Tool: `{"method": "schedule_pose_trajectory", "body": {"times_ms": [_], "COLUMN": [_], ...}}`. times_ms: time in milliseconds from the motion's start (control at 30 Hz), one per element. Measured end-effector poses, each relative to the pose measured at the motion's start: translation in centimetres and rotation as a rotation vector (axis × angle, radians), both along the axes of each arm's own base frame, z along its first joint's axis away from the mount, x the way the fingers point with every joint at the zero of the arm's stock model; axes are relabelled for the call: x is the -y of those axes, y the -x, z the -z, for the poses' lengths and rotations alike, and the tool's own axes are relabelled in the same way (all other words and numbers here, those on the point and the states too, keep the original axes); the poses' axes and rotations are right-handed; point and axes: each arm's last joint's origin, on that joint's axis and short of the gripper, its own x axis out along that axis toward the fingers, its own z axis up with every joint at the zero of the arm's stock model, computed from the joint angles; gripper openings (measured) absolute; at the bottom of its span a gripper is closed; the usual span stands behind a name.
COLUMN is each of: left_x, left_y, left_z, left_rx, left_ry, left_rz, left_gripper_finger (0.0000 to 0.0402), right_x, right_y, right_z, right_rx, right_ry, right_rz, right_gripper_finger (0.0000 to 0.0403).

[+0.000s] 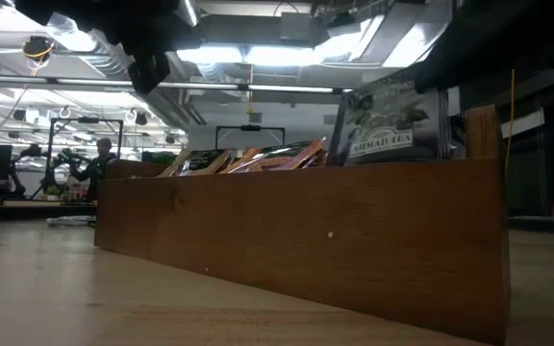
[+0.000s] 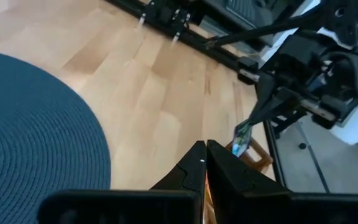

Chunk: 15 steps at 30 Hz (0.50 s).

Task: Pick & Place Tea
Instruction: Put the violet tea bag into the right section of the wooden organizer

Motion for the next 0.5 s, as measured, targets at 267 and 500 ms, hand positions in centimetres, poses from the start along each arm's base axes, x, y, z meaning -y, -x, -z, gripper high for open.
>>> {"method": "schedule_pose_trajectory", "body": {"times_ms": [267, 500], "left_x": [-0.13, -0.14], "left_y": [0.63, 0.63], "left_z": [-0.61, -0.59], "left_rx": [0.021, 0.02], "left_ry": [-0.002, -0.002], "left_rz": [-0.013, -0.015], "left_gripper_finger": [0.0007, 0.0007], "right_x": [0.04, -0.56], "right_y": [0.35, 0.72], "right_z": [0.11, 0.07], "right_rx": [-0.043, -0.032], "right_ry": [0.009, -0.003], "right_rz": [-0.014, -0.032], "right_gripper_finger": [0.0003, 0.0004]}}
